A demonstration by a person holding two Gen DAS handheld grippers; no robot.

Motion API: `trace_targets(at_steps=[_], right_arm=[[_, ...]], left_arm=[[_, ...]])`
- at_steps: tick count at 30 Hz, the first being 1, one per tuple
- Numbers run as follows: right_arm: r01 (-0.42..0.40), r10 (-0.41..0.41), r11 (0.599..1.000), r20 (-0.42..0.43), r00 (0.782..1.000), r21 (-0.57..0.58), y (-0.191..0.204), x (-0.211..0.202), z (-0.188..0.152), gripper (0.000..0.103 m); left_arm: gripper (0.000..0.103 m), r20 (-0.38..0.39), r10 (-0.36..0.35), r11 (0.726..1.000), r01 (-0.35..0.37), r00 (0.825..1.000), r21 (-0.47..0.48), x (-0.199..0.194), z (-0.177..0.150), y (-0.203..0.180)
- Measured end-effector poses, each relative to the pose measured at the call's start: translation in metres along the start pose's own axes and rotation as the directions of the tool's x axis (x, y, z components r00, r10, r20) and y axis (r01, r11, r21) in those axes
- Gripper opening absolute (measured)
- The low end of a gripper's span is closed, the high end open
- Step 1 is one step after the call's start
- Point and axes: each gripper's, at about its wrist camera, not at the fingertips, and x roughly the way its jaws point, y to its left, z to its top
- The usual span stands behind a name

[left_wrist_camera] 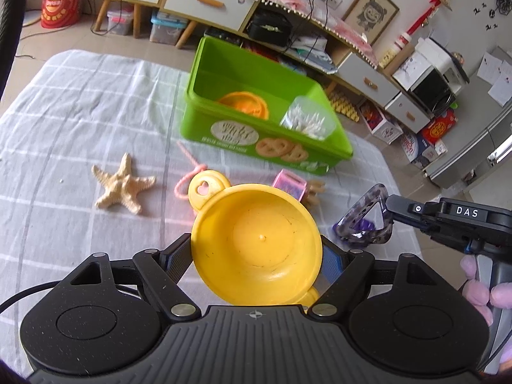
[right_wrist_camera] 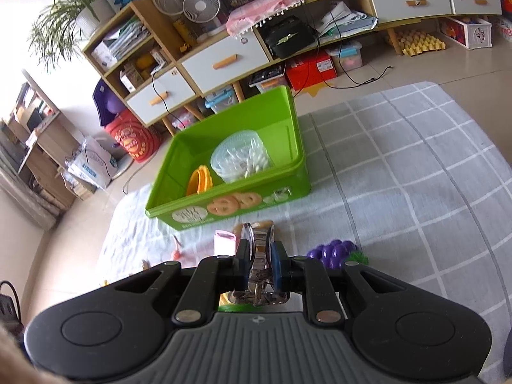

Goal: Organize rigid objects
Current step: 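Carry the funnel with the left tool while the right tool carries the clip to the green bin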

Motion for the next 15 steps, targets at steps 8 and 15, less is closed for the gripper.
trace_targets(at_steps=[8, 15], right_arm=[[-0.023, 0.019, 0.997, 0.05, 0.999, 0.069, 0.01, 0.0, 0.018, 0.0], [-0.039, 0.023, 0.99, 0.113, 0.993, 0.138, 0.026, 0.007, 0.034, 0.0]], left_arm=[[0.081, 0.056, -0.047, 0.997, 0.05, 0.997, -0.055, 0.003, 0.023, -0.02], [0.081, 0.144, -0.01, 0.993, 0.027, 0.99, -0.119, 0.007, 0.047, -0.033]])
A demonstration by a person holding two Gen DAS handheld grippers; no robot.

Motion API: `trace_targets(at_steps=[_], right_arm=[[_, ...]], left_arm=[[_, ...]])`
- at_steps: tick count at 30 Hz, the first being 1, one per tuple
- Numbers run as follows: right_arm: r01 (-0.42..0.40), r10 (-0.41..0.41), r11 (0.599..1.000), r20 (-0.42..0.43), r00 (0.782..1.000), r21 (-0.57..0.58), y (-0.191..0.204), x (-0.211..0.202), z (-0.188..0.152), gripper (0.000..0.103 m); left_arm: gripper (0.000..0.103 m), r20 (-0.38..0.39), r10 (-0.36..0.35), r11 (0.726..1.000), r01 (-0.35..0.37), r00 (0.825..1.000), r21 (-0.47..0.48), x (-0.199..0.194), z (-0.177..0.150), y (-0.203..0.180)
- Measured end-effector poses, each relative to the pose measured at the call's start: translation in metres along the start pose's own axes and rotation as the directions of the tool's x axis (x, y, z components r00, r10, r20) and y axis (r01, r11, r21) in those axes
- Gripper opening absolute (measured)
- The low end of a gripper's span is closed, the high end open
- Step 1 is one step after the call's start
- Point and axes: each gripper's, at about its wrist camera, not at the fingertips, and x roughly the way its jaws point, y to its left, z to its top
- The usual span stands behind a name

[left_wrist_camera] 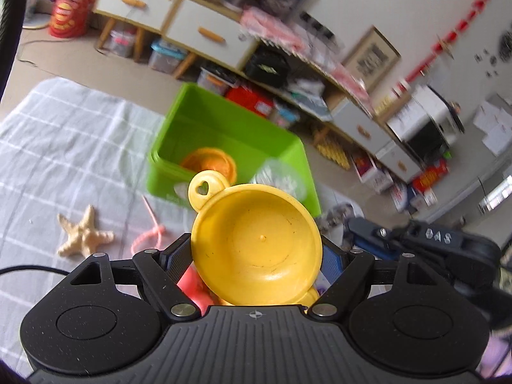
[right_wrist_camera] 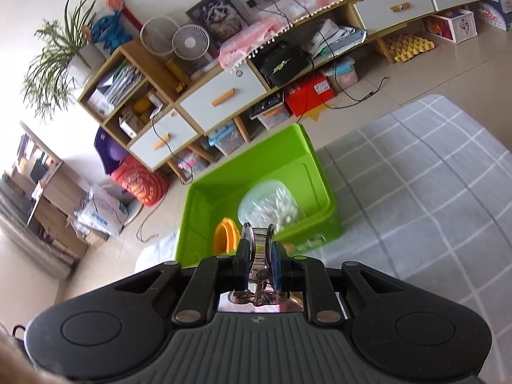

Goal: Organize rigid objects
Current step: 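Carry the funnel with the left tool while the right tool carries the clip to the green bin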

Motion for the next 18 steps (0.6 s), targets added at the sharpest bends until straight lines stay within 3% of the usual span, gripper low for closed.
trace_targets(at_steps=[5, 12, 18], right_arm=[[0.002, -0.004, 0.999, 0.029, 1.0, 0.04, 0.01, 0.006, 0.007, 0.0], [-0.005, 0.003, 1.0, 0.099, 0.995, 0.023, 0.027, 0.017, 0.041, 0.0], [0.017, -0.008, 0.998, 0.152, 0.988, -0.055, 0.038, 0.046, 0.072, 0.0]], left_arm=[[0.081, 0.03, 0.019, 0.998, -0.017, 0.999, -0.055, 0.014, 0.023, 0.002], [0.081, 0.084, 0.072, 0.993, -0.079, 0.994, 0.087, 0.04, 0.056, -0.004], [0.081, 0.119, 0.053, 0.988, -0.069, 0.991, 0.135, 0.071, 0.076, 0.005]])
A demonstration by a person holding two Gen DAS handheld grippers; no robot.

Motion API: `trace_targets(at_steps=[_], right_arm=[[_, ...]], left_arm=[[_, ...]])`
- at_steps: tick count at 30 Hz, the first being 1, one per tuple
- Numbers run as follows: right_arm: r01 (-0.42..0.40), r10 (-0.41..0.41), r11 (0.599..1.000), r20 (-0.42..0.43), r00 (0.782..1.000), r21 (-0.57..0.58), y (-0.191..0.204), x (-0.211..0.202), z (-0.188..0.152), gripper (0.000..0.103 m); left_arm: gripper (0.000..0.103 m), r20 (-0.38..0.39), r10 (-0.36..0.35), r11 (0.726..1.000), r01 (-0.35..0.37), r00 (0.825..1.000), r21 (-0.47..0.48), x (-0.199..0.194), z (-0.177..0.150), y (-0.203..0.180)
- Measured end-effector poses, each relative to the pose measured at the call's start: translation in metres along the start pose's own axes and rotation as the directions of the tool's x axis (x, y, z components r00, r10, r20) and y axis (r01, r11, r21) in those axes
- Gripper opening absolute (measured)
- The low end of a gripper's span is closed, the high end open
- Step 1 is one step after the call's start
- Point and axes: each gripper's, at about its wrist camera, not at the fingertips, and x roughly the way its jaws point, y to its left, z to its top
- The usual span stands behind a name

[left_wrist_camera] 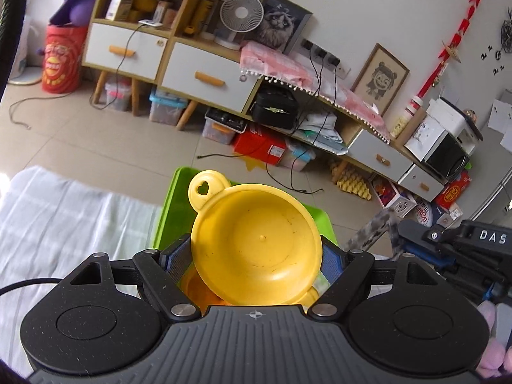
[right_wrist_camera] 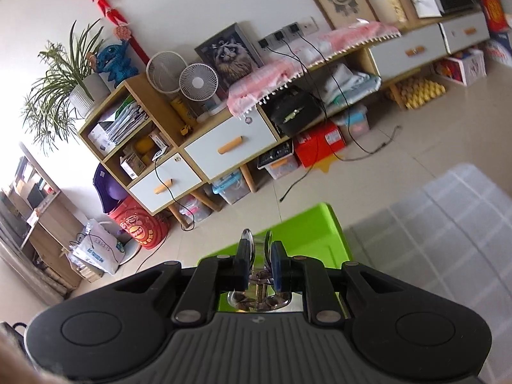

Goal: Organize rigid objects
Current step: 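Carry the funnel with the left tool while the right tool carries the clip to the green bin, then release the funnel from the left tool while the right tool drops the clip into the bin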

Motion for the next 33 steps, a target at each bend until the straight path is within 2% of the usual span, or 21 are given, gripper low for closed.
trace_targets(at_steps=[4, 12, 18, 21, 25, 33], right_arm=[[0.019, -0.02, 0.999, -0.009, 1.0, -0.05, -0.002, 0.031, 0.006, 0.0], [0.092, -0.096, 0.991, -0.039, 0.995, -0.095, -0.023, 0.085, 0.007, 0.0], [0.09, -0.1, 0.986, -0.063, 0.993, -0.137, -0.028, 0.105, 0.0, 0.0], [0.094, -0.104, 0.985, -0.069, 0.992, -0.146, -0.029, 0.109, -0.003, 0.0], [0.082, -0.092, 0.989, -0.079, 0.993, -0.125, -0.031, 0.109, -0.003, 0.0], [0.098, -0.105, 0.992, -0.095, 0.99, -0.077, -0.035, 0.106, 0.0, 0.0]], left_arm=[[0.081, -0.008, -0.012, 0.999, 0.012, 1.0, 0.052, 0.026, 0.002, 0.001], [0.081, -0.034, -0.007, 0.998, 0.009, 0.999, 0.059, 0.077, 0.005, 0.003], [0.081, -0.072, 0.011, 0.997, -0.005, 0.997, 0.082, 0.102, 0.003, 0.002], [0.083, -0.074, 0.014, 0.998, -0.009, 0.997, 0.066, 0.107, 0.001, 0.007], [0.09, -0.058, 0.004, 0.999, -0.001, 0.998, 0.055, 0.104, -0.001, 0.011], [0.09, -0.061, 0.014, 0.998, -0.01, 0.998, 0.06, 0.091, 0.005, 0.012]])
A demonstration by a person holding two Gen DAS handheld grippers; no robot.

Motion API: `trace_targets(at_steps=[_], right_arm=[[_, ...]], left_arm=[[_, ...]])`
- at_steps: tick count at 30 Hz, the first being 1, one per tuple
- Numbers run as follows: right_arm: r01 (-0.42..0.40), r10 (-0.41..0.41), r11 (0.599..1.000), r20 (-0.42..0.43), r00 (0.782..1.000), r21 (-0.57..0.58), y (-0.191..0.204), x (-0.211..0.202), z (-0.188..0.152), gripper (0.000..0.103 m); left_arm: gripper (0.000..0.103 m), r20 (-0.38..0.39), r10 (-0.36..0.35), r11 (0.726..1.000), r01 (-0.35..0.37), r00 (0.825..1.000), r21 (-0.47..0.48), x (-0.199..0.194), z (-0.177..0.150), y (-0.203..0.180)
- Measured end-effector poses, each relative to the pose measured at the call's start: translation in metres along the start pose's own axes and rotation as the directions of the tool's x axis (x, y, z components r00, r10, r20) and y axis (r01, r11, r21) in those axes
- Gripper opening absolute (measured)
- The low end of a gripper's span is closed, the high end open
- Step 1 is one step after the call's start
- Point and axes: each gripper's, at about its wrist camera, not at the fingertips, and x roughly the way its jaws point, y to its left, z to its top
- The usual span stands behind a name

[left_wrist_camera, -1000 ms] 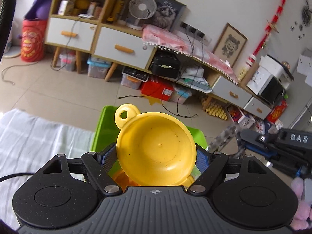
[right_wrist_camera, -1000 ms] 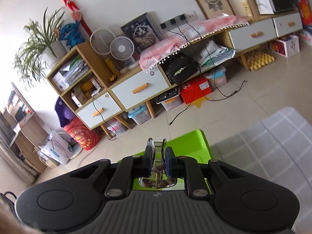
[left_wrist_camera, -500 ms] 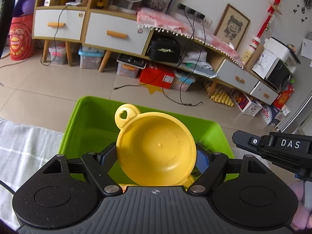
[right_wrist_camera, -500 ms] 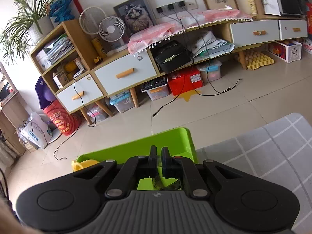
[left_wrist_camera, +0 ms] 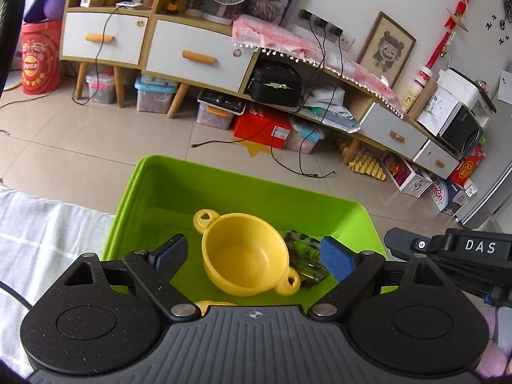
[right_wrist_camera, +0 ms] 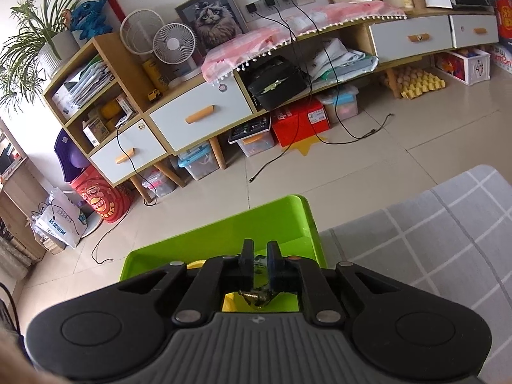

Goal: Organize rigid objects
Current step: 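Release the funnel from the left tool while the right tool drops the clip into the bin, then withdraw both open tools from the bin back over the remaining toys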

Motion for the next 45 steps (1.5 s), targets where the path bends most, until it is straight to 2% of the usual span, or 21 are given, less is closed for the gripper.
trace_targets(at_steps=[6, 11, 13, 15, 18, 26, 33, 38, 45], right_arm=[[0.016, -0.016, 1.0, -0.008, 1.0, 0.026, -0.003, -0.014, -0.002, 0.002], [0.033, -0.032, 0.999, -0.014, 0.999, 0.031, -0.004, -0.034, -0.006, 0.018], [0.036, -0.036, 0.999, -0.013, 0.999, 0.027, -0.002, -0.044, -0.008, 0.023], [0.037, -0.037, 0.999, -0.013, 0.999, 0.028, -0.001, -0.055, -0.011, 0.036], [0.03, -0.03, 0.999, -0.008, 1.0, 0.039, 0.0, -0.071, -0.015, 0.046], [0.026, -0.025, 0.999, -0.02, 0.999, 0.044, 0.003, -0.111, -0.026, 0.061], [0.021, -0.021, 1.0, -0.033, 0.999, -0.008, 0.008, -0.139, -0.041, 0.065], [0.003, -0.003, 1.0, -0.049, 0.999, 0.001, 0.003, -0.155, -0.055, 0.068], [0.044, -0.047, 0.997, -0.046, 0.998, -0.061, 0.0, -0.174, -0.076, 0.069]], left_arm=[[0.091, -0.009, 0.005, 1.0, -0.005, 1.0, 0.0, -0.015, 0.0, -0.002], [0.091, -0.01, 0.015, 1.0, -0.015, 1.0, 0.003, -0.037, -0.003, -0.006], [0.098, -0.009, 0.022, 1.0, -0.022, 1.0, 0.002, -0.047, -0.004, -0.007], [0.101, -0.003, 0.037, 0.999, -0.037, 0.999, -0.002, -0.058, -0.007, -0.009], [0.101, -0.007, 0.044, 0.999, -0.044, 0.999, -0.004, -0.073, -0.012, -0.011], [0.101, -0.05, 0.038, 0.999, -0.038, 0.998, -0.003, -0.103, -0.028, -0.018], [0.101, -0.077, 0.074, 0.997, -0.073, 0.994, 0.016, -0.125, -0.044, -0.023], [0.101, -0.079, 0.1, 0.995, -0.1, 0.992, 0.014, -0.141, -0.059, -0.021], [0.101, -0.079, 0.118, 0.993, -0.116, 0.99, 0.024, -0.166, -0.077, -0.017]])
